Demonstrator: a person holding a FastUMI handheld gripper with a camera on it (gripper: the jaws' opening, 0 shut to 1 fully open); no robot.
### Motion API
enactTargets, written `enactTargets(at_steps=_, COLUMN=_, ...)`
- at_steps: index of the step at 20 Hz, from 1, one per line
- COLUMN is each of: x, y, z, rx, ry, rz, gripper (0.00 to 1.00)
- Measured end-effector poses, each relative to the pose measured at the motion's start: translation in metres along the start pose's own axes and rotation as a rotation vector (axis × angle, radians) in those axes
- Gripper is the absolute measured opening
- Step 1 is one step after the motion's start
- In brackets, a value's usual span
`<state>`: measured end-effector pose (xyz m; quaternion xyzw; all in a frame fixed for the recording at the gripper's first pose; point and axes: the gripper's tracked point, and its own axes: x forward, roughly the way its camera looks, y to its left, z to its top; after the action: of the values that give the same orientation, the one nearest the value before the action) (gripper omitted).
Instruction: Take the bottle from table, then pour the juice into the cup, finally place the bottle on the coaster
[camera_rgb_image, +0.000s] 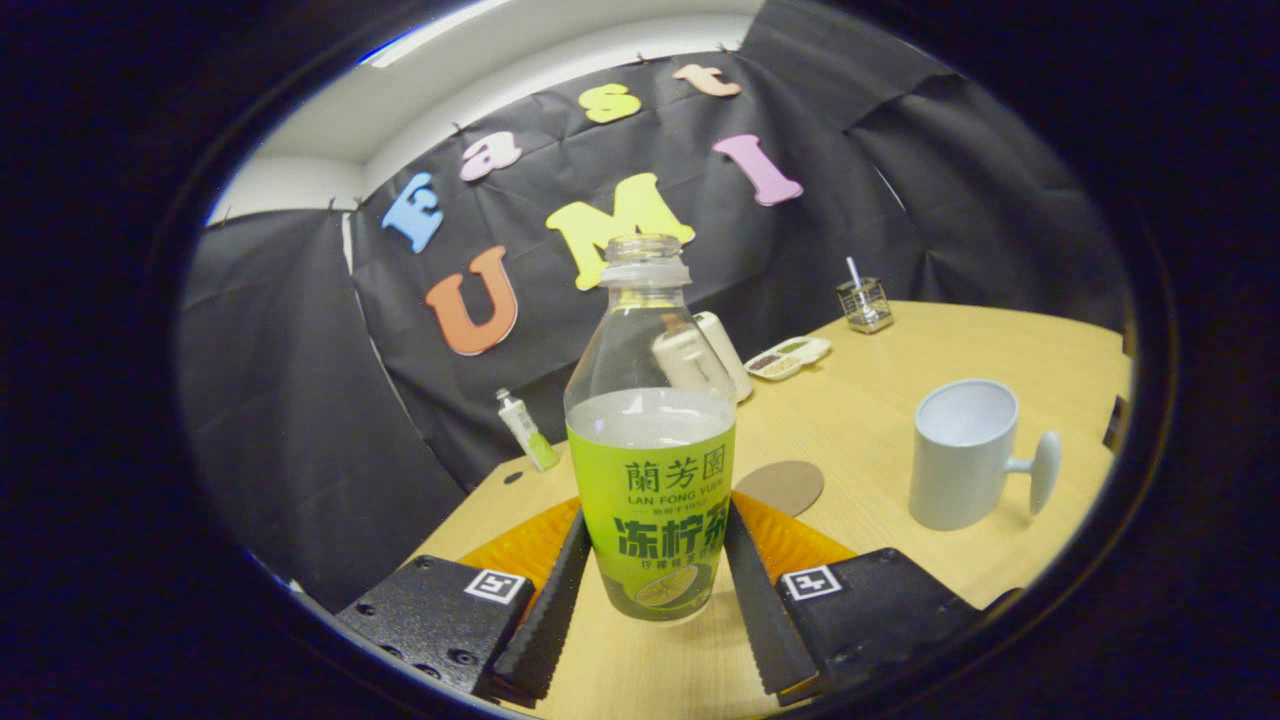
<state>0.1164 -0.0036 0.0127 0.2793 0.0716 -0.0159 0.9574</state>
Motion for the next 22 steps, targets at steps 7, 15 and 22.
enactTargets(at_steps=7, x=0.013, y=-0.005, z=-0.013, rx=0.378, ry=-0.010, rz=0.055, gripper=0.78)
enactTargets(at_steps=15, x=0.016, y=-0.005, z=0.005, rx=0.690, ry=-0.068, rz=0.114, gripper=0.78)
enactTargets(at_steps=22, x=0.022, y=-0.012, z=0.035, rx=0.885, ry=-0.122, rz=0.170, gripper=0.78)
